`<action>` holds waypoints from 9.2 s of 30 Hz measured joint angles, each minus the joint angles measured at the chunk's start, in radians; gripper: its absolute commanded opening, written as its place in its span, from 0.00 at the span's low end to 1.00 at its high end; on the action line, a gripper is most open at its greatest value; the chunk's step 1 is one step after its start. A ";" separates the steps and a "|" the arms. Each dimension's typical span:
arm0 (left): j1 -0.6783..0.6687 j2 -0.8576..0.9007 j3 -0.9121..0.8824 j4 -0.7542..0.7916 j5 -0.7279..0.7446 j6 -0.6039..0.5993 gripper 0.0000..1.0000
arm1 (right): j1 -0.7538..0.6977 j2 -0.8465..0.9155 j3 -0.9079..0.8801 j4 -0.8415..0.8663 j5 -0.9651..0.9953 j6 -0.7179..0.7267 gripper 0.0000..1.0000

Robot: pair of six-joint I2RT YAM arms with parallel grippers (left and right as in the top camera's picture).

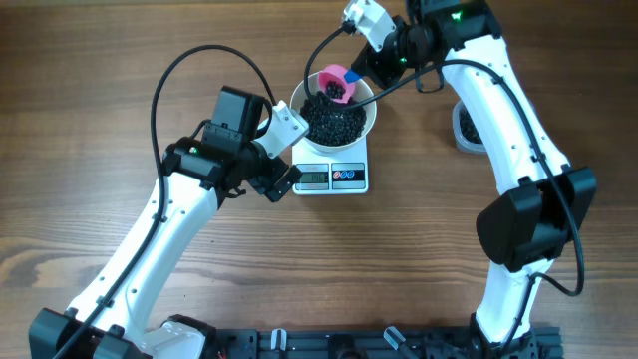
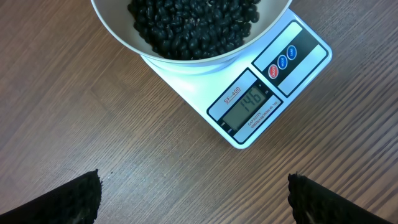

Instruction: Scoop item into bowl and weigh 150g on scale

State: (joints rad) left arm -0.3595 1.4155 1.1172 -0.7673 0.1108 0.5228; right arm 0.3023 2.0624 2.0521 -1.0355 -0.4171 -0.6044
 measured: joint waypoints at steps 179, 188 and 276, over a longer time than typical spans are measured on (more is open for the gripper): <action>0.000 0.000 0.000 0.000 0.000 0.000 1.00 | -0.043 -0.008 0.000 0.011 -0.100 0.048 0.04; 0.000 0.000 0.000 0.000 0.000 0.000 1.00 | -0.116 -0.008 0.000 -0.003 -0.245 0.115 0.04; 0.000 0.000 0.000 0.000 0.000 0.000 1.00 | -0.547 -0.269 0.007 -0.023 -0.325 0.958 0.04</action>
State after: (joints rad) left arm -0.3595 1.4155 1.1172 -0.7677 0.1108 0.5232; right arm -0.2447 1.7931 2.0594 -1.0588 -0.7418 0.3531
